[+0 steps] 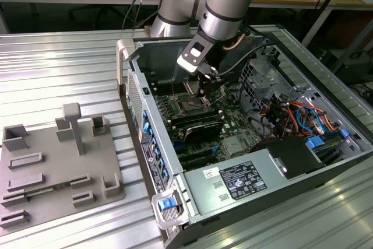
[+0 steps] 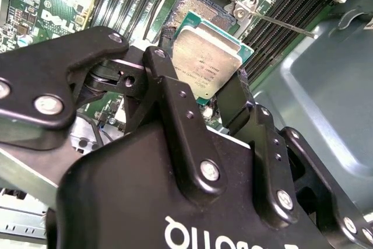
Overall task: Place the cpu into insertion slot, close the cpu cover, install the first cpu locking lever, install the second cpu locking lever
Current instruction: 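Place the cpu into insertion slot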
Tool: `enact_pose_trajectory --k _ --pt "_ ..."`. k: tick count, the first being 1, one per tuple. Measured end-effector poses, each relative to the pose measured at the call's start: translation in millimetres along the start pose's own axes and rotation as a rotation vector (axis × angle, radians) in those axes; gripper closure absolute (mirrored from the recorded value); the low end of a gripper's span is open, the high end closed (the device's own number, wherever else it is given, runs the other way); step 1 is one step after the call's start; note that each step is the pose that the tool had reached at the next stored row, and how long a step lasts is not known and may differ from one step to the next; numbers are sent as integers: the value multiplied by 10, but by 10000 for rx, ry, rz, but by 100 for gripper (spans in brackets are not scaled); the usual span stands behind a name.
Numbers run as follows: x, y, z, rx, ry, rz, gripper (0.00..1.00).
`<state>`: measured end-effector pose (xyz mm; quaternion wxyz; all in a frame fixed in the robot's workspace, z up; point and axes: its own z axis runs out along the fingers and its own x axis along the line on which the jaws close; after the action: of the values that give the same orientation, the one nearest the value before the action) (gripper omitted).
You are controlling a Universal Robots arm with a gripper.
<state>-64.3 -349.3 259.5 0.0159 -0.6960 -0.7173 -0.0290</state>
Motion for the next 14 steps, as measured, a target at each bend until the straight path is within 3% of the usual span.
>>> enact_pose_trajectory --k 4,14 --pt "6 0 20 0 0 0 45" --pt "25 4 146 2 -7 0 45"
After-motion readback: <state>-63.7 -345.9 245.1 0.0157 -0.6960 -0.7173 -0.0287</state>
